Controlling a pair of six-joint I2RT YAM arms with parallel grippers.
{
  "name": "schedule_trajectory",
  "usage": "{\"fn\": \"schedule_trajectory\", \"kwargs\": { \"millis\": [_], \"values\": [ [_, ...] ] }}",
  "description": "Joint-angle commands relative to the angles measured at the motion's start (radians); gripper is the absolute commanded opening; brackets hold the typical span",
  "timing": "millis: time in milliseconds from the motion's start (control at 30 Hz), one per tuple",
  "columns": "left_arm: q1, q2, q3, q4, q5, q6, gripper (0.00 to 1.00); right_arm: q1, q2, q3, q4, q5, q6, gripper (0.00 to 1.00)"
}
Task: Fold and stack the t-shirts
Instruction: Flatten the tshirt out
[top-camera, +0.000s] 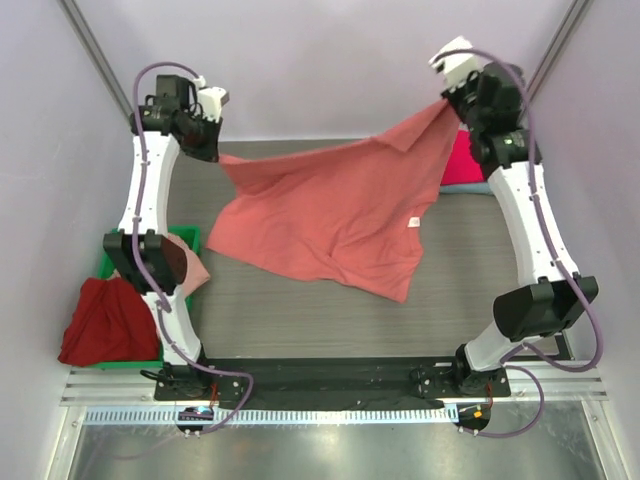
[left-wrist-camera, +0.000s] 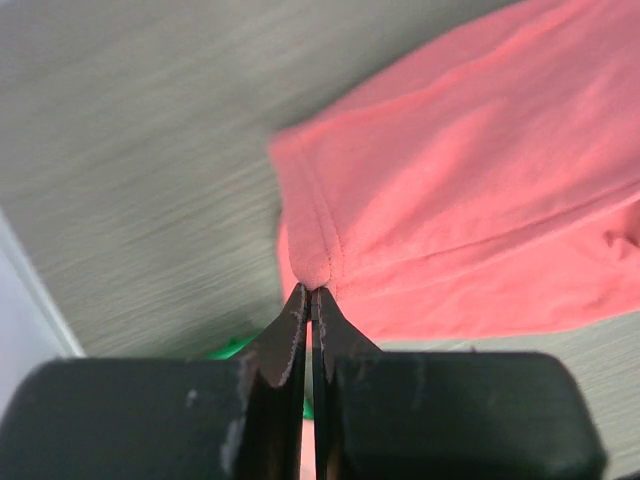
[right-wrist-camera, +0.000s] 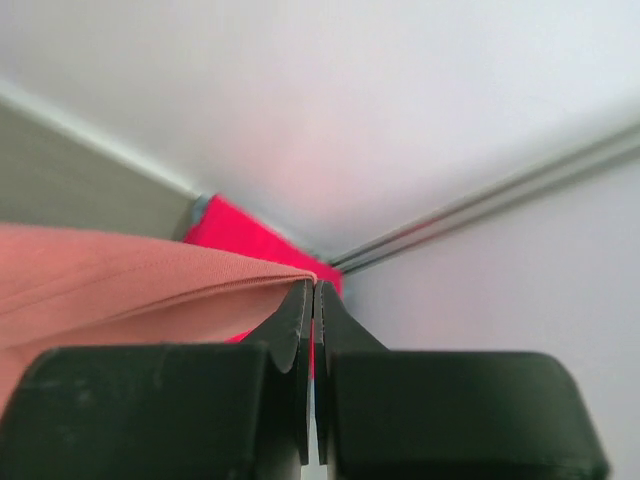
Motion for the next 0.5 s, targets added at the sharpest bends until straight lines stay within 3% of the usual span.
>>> {"fn": "schedule_trajectory", "kwargs": {
  "millis": [0, 167, 467],
  "values": [
    [0.003, -0.212, 0.074, 0.089, -0.032, -0.008, 0.0, -0.06, -0.052, 0.208, 0.132, 0.101, 0.134, 0.01],
    [0.003, -0.362, 0.056, 0.196, -0.071, -0.017, 0.0, -0.078, -0.099, 0.312, 0.135, 0.069, 0.143, 0.01],
    [0.003, -0.695, -0.133, 0.421, -0.071, -0.011, 0.0, -0.078, -0.349, 0.234, 0.11, -0.026, 0.024, 0.01]
  ]
}}
